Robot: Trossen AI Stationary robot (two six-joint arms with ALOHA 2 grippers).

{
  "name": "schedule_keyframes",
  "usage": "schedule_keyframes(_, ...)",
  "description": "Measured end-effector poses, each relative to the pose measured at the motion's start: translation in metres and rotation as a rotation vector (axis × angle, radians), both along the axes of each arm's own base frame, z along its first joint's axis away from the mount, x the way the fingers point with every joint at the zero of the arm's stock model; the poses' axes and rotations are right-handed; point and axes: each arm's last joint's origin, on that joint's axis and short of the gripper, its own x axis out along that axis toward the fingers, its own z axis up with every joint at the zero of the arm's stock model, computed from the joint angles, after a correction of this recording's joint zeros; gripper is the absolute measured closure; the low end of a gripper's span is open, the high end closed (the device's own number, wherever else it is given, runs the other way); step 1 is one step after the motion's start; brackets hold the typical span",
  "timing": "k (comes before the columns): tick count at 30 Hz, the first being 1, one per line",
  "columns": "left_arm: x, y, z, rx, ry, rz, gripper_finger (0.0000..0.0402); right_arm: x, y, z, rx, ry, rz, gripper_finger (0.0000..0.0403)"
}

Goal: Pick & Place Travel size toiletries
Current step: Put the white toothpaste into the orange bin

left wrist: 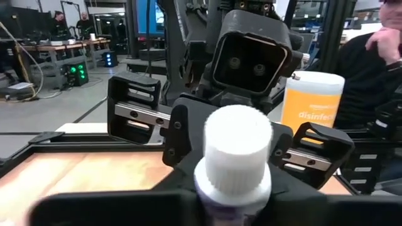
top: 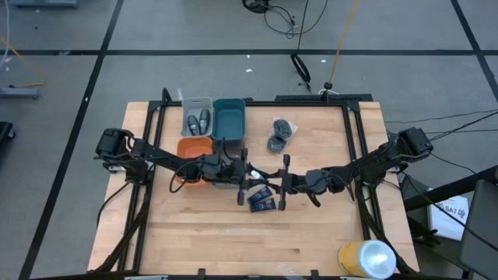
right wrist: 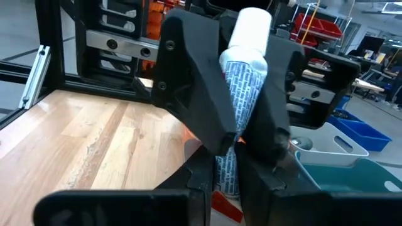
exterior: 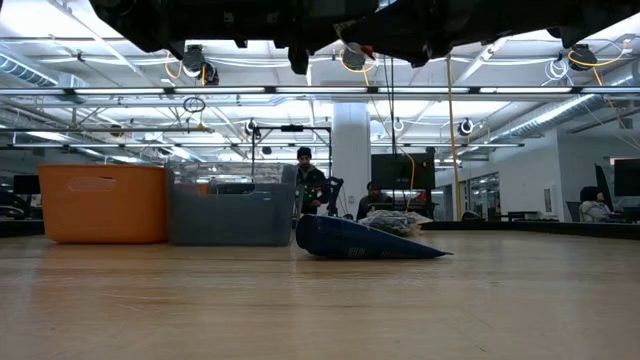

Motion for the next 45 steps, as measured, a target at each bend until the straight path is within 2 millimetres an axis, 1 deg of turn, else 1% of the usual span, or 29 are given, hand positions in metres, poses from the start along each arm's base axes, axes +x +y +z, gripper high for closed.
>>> schedule_keyframes(2,0.000,0.000,0.000,0.001,0.001,-0.004,0.0373,0.000,0.000,0.000,-0.001,0.004,0.002,0.0360)
schedule_keyframes(3,0.000,0.000,0.000,0.002,0.003,-0.006,0.0382,0.000,0.000,-0.001,-0.001,0.010,0.004,0.0359)
schedule_keyframes(6,-0.001,0.000,0.001,-0.003,0.002,-0.007,0.0381,0.000,0.000,-0.001,0.000,0.013,0.004,0.0355)
schedule_keyframes(8,-0.002,0.000,0.004,-0.004,0.002,-0.003,0.0370,0.000,0.000,-0.001,0.016,0.018,0.002,0.0344)
schedule_keyframes(11,-0.007,0.001,0.008,0.002,0.034,0.012,0.0362,0.000,0.000,-0.004,0.041,0.039,-0.005,0.0316)
schedule_keyframes(16,-0.021,0.005,0.021,0.036,0.129,0.079,0.0392,-0.002,-0.001,-0.013,0.065,0.118,-0.015,0.0257)
schedule_keyframes(20,-0.033,0.007,0.025,0.060,0.228,0.175,0.0383,-0.003,-0.001,-0.017,0.111,0.148,-0.027,0.0214)
schedule_keyframes(23,-0.048,0.005,0.026,0.090,0.329,0.297,0.0386,-0.004,-0.001,-0.021,0.106,0.194,-0.032,0.0190)
schedule_keyframes(26,-0.061,0.005,0.024,0.086,0.415,0.399,0.0394,-0.008,-0.002,-0.019,0.117,0.217,-0.038,0.0174)
schedule_keyframes(28,-0.072,0.005,0.019,0.082,0.456,0.450,0.0388,-0.011,-0.004,-0.016,0.137,0.226,-0.044,0.0168)
schedule_keyframes(30,-0.081,0.006,0.017,0.062,0.454,0.498,0.0382,-0.016,-0.005,-0.010,0.161,0.228,-0.050,0.0165)
schedule_keyframes(33,-0.104,0.009,0.008,0.044,0.486,0.561,0.0389,-0.025,-0.008,0.002,0.186,0.223,-0.054,0.0166)
schedule_keyframes(35,-0.118,0.011,0.008,-0.012,0.444,0.577,0.0394,-0.032,-0.010,0.009,0.207,0.225,-0.059,0.0170)
schedule_keyframes(37,-0.135,0.015,0.004,-0.075,0.445,0.591,0.0390,-0.039,-0.012,0.016,0.223,0.227,-0.065,0.0173)
schedule_keyframes(40,-0.159,0.019,-0.001,-0.192,0.491,0.639,0.0384,-0.046,-0.015,0.022,0.231,0.227,-0.068,0.0178)
schedule_keyframes(43,-0.179,0.022,-0.007,-0.286,0.560,0.716,0.0393,-0.050,-0.016,0.026,0.244,0.220,-0.071,0.0182)
schedule_keyframes(45,-0.186,0.022,-0.011,-0.342,0.598,0.757,0.0393,-0.051,-0.016,0.027,0.248,0.218,-0.071,0.0183)
